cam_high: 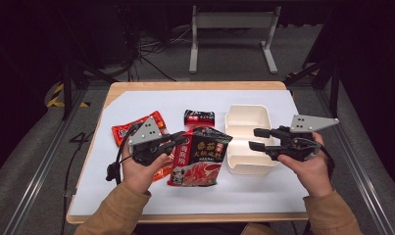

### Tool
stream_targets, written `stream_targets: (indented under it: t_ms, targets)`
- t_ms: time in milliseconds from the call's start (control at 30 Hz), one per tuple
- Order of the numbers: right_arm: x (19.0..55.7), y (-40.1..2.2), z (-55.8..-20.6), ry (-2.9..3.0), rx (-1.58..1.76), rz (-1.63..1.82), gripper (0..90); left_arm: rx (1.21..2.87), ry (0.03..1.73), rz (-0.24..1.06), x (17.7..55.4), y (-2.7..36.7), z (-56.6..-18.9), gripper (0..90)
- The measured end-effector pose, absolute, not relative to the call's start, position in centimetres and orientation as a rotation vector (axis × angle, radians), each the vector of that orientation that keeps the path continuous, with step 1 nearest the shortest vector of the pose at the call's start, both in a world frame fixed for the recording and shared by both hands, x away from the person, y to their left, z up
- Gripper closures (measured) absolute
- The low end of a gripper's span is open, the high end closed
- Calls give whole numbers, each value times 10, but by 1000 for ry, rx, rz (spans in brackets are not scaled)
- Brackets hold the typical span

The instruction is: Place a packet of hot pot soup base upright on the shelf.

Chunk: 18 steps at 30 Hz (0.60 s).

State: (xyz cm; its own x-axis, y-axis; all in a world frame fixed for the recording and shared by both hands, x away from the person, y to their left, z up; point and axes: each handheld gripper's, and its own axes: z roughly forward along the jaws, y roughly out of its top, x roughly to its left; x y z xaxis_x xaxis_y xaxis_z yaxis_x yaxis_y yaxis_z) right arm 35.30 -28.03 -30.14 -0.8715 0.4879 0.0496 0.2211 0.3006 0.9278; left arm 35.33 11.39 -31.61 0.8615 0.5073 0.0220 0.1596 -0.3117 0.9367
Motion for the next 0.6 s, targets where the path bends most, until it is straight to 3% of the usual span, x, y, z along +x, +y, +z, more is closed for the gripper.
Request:
stream_targets:
  t_ms: [600]
  targets:
    - [386,-207,-308,2520,571,1593,442,1837,499,388,351,121,-313,858]
